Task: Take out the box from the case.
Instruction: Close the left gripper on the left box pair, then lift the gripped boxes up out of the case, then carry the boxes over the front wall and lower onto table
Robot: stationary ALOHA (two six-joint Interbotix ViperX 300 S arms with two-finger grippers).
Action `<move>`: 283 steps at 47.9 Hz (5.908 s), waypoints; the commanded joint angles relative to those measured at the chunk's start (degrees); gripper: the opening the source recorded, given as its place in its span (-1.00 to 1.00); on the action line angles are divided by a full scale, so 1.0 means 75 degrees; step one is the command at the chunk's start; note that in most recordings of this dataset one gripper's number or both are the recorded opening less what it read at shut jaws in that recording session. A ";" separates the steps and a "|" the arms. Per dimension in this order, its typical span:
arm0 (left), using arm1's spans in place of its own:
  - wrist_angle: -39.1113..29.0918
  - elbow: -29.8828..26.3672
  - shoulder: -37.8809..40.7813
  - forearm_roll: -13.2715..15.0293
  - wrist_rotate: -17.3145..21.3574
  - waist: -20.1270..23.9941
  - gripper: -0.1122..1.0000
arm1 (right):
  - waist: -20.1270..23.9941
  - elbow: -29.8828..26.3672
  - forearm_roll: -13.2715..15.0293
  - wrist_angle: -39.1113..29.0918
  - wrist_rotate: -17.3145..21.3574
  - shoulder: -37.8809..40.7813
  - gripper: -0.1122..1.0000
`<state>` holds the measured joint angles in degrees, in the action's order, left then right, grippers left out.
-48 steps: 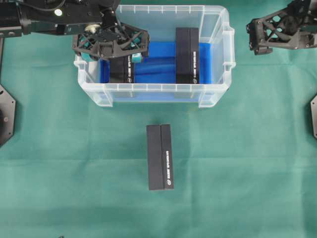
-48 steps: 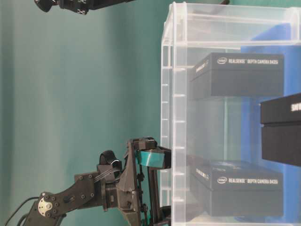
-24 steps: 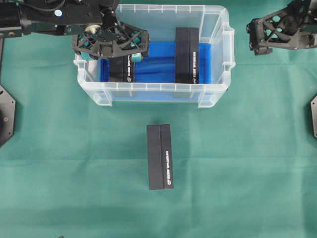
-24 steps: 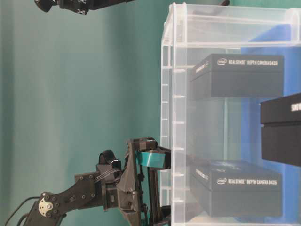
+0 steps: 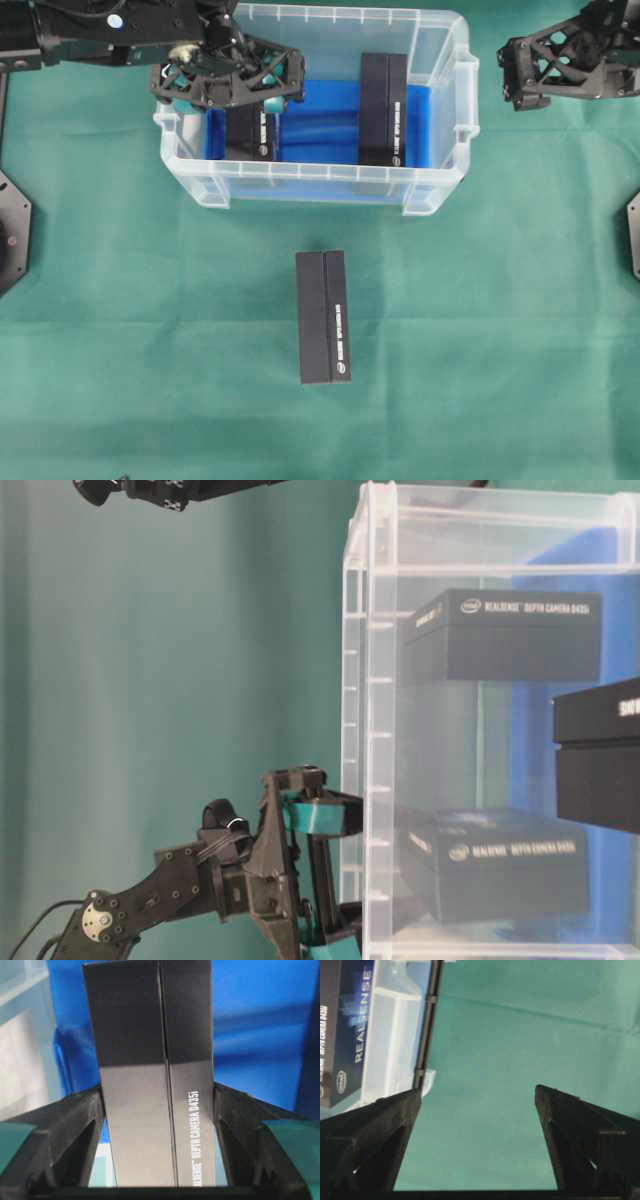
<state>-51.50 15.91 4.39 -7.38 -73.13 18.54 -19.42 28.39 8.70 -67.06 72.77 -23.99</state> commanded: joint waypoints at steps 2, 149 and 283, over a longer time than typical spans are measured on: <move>0.0316 -0.0082 -0.0047 0.0070 -0.0117 -0.0082 0.31 | 0.0012 -0.0082 0.0023 0.0023 0.0000 -0.0105 0.84; -0.4137 -0.3293 -0.1465 0.0223 -0.0551 -0.0527 0.31 | 0.0199 -0.0070 0.0023 0.0363 -0.0023 -0.0105 0.84; -0.5168 -0.3293 -0.1230 0.0176 -0.4324 -0.4676 0.31 | 0.0293 -0.0082 0.0023 0.0352 0.0000 -0.0187 0.84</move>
<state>-90.44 -7.47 -3.96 -5.80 -105.56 -16.44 -17.49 28.39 8.79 -64.60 72.69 -24.52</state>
